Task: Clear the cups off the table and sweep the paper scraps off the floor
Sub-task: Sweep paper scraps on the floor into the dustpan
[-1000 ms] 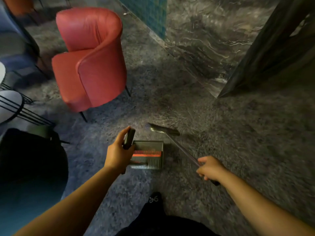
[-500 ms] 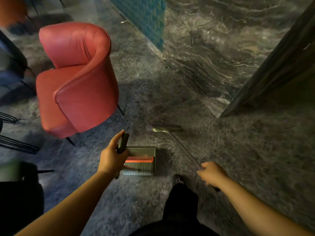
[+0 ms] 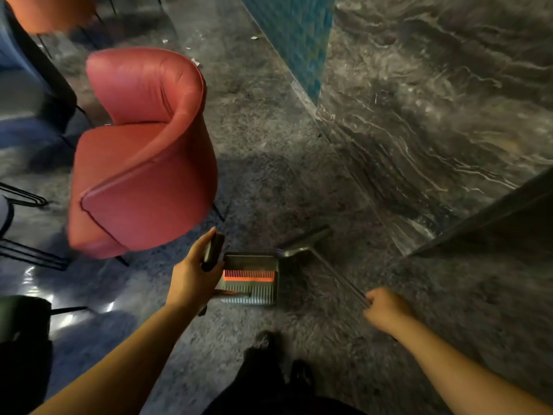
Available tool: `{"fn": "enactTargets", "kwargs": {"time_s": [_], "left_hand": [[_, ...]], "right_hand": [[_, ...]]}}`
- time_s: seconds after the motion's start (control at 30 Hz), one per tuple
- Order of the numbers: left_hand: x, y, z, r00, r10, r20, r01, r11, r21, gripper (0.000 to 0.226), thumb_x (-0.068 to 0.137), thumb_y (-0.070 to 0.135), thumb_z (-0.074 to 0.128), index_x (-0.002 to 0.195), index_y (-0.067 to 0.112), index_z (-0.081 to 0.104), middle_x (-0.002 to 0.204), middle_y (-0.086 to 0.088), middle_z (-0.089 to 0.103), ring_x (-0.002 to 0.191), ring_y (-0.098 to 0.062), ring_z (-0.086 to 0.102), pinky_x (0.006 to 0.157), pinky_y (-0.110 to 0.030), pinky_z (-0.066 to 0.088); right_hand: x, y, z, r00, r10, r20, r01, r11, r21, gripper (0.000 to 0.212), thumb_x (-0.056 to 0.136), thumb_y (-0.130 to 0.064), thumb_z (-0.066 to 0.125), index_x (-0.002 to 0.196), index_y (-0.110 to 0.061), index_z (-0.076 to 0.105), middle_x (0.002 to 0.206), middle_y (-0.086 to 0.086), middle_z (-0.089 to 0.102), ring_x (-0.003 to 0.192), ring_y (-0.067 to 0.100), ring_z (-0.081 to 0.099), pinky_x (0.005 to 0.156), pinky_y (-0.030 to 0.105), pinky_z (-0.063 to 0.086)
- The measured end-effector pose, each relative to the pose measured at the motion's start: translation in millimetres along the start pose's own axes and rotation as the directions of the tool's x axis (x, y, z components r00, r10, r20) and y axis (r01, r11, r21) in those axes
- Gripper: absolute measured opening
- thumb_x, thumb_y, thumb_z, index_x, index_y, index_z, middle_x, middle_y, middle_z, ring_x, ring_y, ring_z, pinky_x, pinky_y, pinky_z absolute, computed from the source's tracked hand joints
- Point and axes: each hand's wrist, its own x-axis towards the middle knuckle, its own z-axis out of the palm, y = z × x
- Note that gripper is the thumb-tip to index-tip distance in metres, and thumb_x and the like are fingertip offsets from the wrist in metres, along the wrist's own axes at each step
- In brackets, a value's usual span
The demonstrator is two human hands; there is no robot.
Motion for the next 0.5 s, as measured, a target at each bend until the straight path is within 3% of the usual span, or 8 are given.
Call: {"fn": "enactTargets", "kwargs": {"time_s": [0.13, 0.27, 0.5], "left_hand": [[48, 19, 9, 1.000, -0.009, 0.006, 0.010, 1.000, -0.013, 0.066, 0.085, 0.016, 0.070, 0.137, 0.047, 0.044, 0.098, -0.005, 0.067, 0.066, -0.019, 0.064, 0.062, -0.038, 0.057], [102, 37, 18, 0.999, 0.015, 0.040, -0.015, 1.000, -0.003, 0.066, 0.086, 0.015, 0.070, 0.138, 0.045, 0.044, 0.097, -0.005, 0.067, 0.059, -0.011, 0.059, 0.054, -0.029, 0.050], [170, 70, 30, 0.997, 0.055, 0.049, -0.055, 0.998, -0.006, 0.066, 0.083, 0.008, 0.071, 0.135, 0.042, 0.048, 0.100, 0.005, 0.064, 0.066, -0.011, 0.060, 0.066, -0.033, 0.053]], "right_hand": [[43, -17, -37, 1.000, -0.009, -0.018, 0.008, 0.999, -0.048, 0.031, 0.084, -0.028, 0.059, 0.114, -0.024, 0.064, 0.115, 0.002, 0.067, 0.106, 0.026, 0.063, 0.087, 0.030, 0.050], [90, -46, -75, 0.999, 0.029, -0.016, -0.030, 0.999, -0.035, 0.027, 0.082, -0.028, 0.060, 0.107, -0.018, 0.066, 0.112, 0.006, 0.067, 0.103, 0.027, 0.063, 0.088, 0.031, 0.052], [156, -82, -118, 0.997, 0.046, 0.062, -0.041, 0.995, -0.092, 0.034, 0.087, -0.024, 0.057, 0.120, -0.018, 0.058, 0.121, 0.008, 0.062, 0.112, 0.030, 0.060, 0.091, 0.035, 0.051]]}}
